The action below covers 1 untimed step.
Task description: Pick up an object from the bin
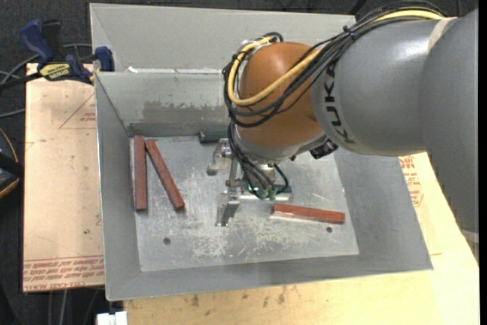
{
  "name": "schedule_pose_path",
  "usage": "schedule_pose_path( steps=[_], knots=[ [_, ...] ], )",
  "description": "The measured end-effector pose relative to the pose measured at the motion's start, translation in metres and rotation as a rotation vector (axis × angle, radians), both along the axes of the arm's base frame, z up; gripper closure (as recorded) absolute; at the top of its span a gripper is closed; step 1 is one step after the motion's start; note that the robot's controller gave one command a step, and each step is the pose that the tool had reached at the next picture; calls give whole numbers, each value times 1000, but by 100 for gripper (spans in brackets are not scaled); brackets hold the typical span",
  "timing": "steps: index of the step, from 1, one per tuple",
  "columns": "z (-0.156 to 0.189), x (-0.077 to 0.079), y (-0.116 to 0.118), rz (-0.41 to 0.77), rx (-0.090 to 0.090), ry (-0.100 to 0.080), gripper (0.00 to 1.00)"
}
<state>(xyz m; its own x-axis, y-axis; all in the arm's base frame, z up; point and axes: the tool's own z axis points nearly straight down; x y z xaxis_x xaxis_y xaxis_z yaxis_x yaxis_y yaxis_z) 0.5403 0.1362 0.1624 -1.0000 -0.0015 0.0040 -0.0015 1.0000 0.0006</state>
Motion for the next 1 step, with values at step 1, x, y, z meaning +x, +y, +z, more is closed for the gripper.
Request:
schedule_pose_path(
  steps=[1],
  knots=[
    [12, -2, -8, 86, 1, -2, 0]
  ],
)
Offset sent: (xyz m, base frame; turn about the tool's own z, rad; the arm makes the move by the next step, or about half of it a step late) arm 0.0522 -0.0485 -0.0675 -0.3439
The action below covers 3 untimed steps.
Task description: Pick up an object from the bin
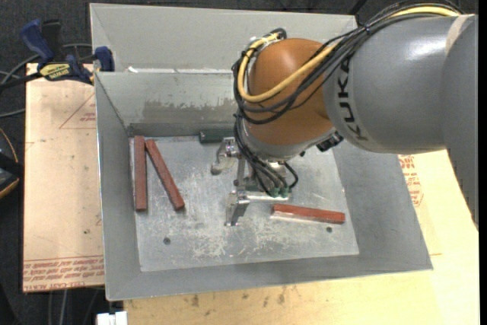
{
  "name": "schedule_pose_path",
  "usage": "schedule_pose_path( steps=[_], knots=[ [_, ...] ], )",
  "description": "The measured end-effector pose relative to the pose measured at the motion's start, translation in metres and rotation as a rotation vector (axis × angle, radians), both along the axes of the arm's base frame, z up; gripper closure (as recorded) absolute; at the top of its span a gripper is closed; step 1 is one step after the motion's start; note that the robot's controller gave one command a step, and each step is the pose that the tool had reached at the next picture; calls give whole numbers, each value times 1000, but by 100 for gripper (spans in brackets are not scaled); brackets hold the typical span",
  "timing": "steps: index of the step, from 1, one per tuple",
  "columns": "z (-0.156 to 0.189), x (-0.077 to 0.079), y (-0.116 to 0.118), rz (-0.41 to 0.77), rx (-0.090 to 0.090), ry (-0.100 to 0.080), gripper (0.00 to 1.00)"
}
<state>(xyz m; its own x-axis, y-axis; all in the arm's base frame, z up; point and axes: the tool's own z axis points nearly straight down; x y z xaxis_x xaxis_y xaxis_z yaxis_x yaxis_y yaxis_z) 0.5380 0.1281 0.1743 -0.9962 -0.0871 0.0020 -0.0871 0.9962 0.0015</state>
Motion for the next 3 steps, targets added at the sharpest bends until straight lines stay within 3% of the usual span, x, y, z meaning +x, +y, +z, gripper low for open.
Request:
schedule_pose_path(
  steps=[1, 2, 3],
  knots=[
    [-24, 29, -20, 158, 1, -17, 0],
    [-77, 22, -36, 152, 0, -3, 0],
    [-96, 95, -91, 410, 6, -11, 100]
  ],
)
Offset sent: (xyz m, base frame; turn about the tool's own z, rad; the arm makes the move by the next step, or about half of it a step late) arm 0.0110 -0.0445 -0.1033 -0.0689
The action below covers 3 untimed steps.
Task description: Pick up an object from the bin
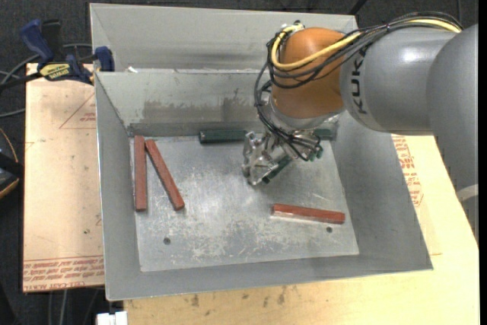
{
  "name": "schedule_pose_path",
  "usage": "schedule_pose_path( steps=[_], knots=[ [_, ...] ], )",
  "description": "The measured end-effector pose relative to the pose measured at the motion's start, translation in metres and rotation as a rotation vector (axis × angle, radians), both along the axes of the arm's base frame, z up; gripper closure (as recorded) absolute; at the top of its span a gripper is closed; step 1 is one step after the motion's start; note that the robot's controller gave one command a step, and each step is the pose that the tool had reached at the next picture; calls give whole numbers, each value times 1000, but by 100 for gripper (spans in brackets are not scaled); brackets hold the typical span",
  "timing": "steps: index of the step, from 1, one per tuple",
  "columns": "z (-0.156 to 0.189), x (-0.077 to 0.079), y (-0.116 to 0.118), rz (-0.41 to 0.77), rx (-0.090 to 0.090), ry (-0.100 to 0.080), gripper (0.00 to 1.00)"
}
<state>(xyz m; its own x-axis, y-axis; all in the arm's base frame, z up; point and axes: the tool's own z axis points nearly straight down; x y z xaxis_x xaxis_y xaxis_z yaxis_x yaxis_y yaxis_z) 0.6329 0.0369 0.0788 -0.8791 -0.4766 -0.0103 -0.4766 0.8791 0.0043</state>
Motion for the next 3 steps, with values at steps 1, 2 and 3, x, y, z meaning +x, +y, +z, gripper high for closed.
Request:
schedule_pose_path(
  steps=[1, 2, 3],
  knots=[
    [-1, 1, -3, -1, -4, -8, 0],
    [-1, 1, -3, -2, -4, -8, 0],
    [8, -11, -17, 58, -4, 2, 0]
  ],
)
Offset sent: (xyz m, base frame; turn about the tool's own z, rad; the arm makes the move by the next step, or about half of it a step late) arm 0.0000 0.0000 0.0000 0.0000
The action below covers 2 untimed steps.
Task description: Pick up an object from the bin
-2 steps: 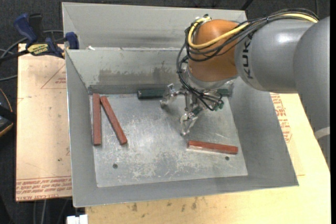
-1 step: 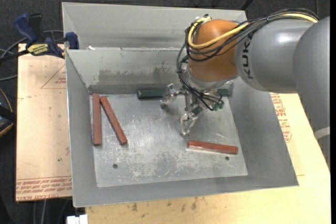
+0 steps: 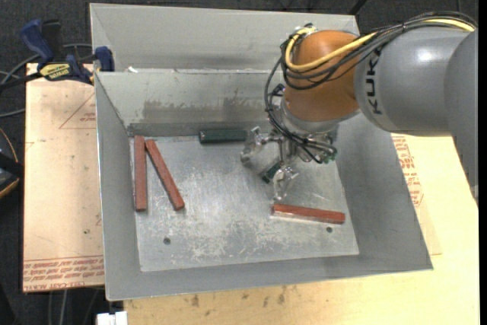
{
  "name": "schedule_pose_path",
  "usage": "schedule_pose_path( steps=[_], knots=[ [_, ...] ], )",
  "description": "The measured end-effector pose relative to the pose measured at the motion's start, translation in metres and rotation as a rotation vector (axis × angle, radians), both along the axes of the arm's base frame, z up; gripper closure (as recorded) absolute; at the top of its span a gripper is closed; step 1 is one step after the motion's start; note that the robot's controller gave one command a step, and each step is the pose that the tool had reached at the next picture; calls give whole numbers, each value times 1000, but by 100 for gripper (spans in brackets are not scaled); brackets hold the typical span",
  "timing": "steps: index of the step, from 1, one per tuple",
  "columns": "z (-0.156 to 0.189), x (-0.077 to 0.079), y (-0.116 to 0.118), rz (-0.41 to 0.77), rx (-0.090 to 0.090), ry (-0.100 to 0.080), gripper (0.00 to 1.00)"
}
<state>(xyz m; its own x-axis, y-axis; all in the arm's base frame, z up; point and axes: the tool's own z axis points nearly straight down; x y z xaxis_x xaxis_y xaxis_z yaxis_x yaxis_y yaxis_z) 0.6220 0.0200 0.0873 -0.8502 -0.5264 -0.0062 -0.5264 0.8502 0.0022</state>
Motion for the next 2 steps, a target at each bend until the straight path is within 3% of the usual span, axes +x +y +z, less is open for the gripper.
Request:
schedule_pose_path(
  steps=[1, 2],
  knots=[
    [-3, -48, -35, 167, -4, 1, 100],
    [-3, -48, -35, 167, -3, 2, 0]
  ],
)
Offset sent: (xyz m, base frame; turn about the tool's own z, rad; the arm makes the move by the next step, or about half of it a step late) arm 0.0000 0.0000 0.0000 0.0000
